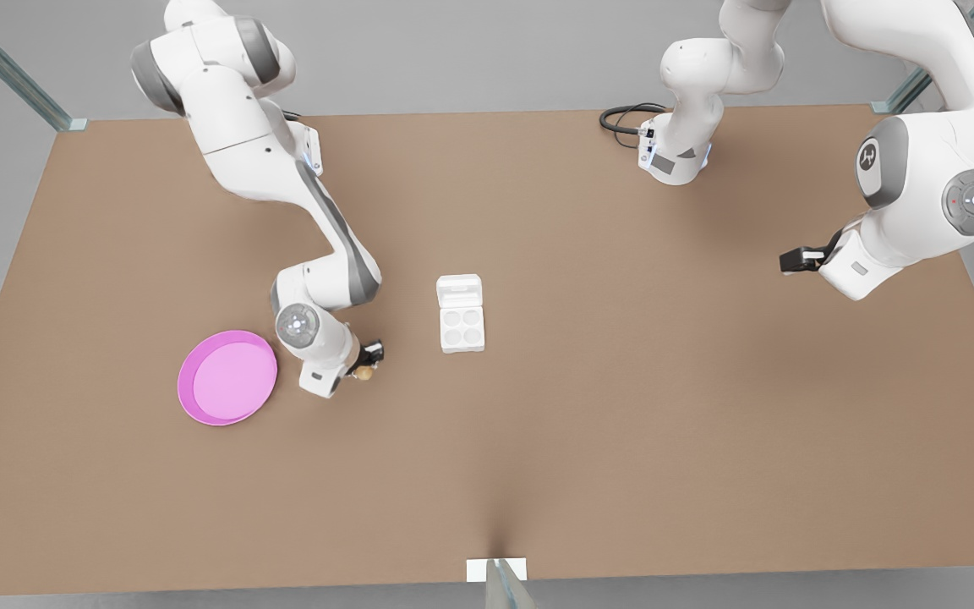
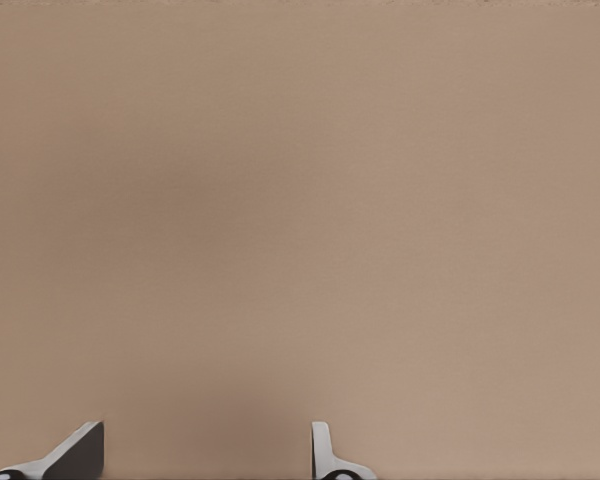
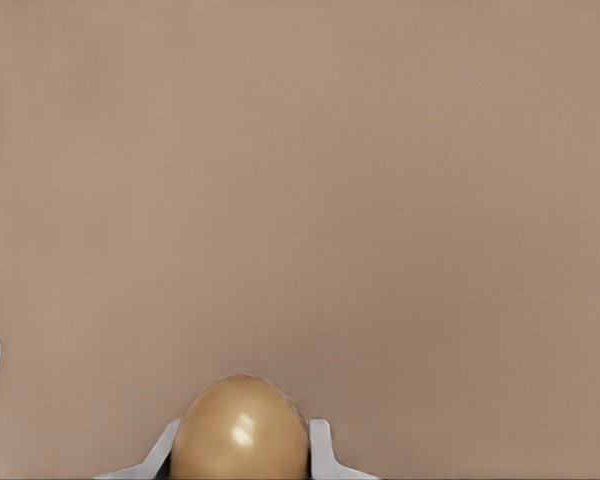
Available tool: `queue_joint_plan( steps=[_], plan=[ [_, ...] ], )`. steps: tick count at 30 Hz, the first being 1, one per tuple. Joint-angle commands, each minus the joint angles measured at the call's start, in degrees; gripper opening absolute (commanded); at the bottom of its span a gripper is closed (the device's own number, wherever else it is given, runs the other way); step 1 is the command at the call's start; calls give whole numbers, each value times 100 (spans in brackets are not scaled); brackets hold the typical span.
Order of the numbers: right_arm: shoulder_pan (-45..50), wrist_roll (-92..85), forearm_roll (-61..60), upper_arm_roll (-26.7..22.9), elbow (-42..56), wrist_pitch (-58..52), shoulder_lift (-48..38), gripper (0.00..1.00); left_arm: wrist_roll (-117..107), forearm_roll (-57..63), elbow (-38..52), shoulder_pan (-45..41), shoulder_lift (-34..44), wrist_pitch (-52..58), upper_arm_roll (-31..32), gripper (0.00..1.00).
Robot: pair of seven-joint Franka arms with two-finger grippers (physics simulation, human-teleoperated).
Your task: Pack egg into the box and close the box lid
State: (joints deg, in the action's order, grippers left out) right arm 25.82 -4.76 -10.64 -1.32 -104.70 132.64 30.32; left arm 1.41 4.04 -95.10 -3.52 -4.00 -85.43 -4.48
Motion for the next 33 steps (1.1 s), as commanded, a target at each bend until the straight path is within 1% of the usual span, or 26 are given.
queue_joint_plan(
  steps=[1,3,5,9,13,14,15,18,22,23,24,33],
  plan=[
    [107,115,10,0,28,-1,0,54,0,1,0,0,13,0,8,100],
    [468,247,-236,0,292,-1,158,54,0,1,0,0,-5,9,17,100],
    [740,555,-236,9,503,-1,308,54,0,-8,0,0,4,9,43,100],
    [1224,880,-403,26,512,34,448,54,0,1,0,-9,-13,9,43,100],
    [1233,871,-403,44,599,34,598,54,0,-8,-53,-9,-22,-44,43,100],
    [1233,871,-403,61,687,25,659,54,0,-8,-131,-9,-5,-105,35,100],
    [1233,871,-403,123,749,25,703,54,0,-8,-422,-17,127,-334,43,100],
    [1233,880,-412,202,758,8,703,54,-35,-8,-422,-26,127,-317,43,100],
    [1233,871,-412,211,802,-1,703,59,-44,-8,-413,-26,118,-299,52,100],
    [1233,871,-412,211,802,-1,703,77,-44,-8,-413,-26,118,-290,52,100],
    [1233,871,-412,220,802,-1,703,100,-44,-8,-413,-26,118,-290,52,100],
    [1224,854,-500,237,802,-71,607,100,-62,-8,-404,-26,101,-290,52,100]
  ],
)
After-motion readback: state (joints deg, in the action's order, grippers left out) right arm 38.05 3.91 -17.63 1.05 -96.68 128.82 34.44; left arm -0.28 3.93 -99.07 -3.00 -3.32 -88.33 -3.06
